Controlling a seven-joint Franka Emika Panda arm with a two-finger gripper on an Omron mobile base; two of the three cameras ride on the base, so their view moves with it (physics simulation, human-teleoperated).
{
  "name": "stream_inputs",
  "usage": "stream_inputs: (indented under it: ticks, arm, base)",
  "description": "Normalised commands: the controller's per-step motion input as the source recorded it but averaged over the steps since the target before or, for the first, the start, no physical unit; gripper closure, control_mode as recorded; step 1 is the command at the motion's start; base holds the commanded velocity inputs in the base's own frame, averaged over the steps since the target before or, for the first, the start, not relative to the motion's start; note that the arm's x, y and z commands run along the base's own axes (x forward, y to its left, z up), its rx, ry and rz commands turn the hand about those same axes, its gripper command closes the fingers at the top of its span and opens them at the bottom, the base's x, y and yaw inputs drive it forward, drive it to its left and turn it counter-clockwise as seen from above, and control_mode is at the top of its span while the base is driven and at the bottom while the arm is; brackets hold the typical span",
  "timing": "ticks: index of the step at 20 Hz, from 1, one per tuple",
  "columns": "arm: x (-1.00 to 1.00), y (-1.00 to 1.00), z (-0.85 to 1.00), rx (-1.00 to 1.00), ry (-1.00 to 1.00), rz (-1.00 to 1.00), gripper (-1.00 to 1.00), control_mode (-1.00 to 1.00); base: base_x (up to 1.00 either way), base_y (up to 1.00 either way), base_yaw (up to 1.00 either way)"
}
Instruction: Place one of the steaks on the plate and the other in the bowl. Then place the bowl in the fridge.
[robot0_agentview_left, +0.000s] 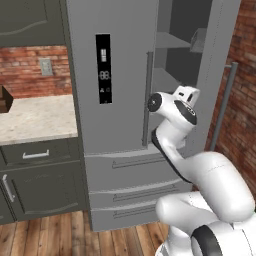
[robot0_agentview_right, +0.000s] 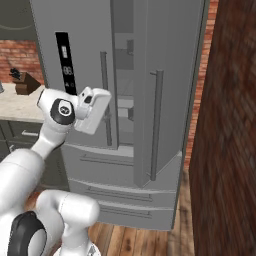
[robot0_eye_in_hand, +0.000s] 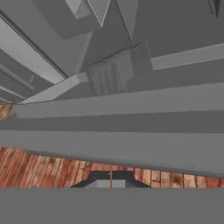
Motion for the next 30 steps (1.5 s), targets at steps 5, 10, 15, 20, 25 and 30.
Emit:
stream_inputs:
  ticks: [5,10,15,20,25,30]
  arm:
    - [0.43,0.00,-0.17,-0.03,0.00,-0.10,1.00,-1.00]
    - [0.29,-0.03,-0.19,-0.02,0.00,-0.09,1.00,-1.00]
    - [0.30,-0.04,-0.16,-0.01,0.00,-0.09,1.00,-1.00]
    - [0.32,-0.12,-0.16,-0.01,-0.01,-0.05,1.00,-1.00]
    - [0.30,-0.24,-0.17,-0.03,0.00,0.00,1.00,-1.00]
    - [0.36,-0.13,-0.20,-0.05,0.00,0.00,1.00,-1.00]
  base:
    - [0.00,0.00,0.00]
    - [0.00,0.00,0.00]
    - [0.00,0.00,0.00]
    - [0.00,0.00,0.00]
    - [0.00,0.00,0.00]
    - [0.00,0.00,0.00]
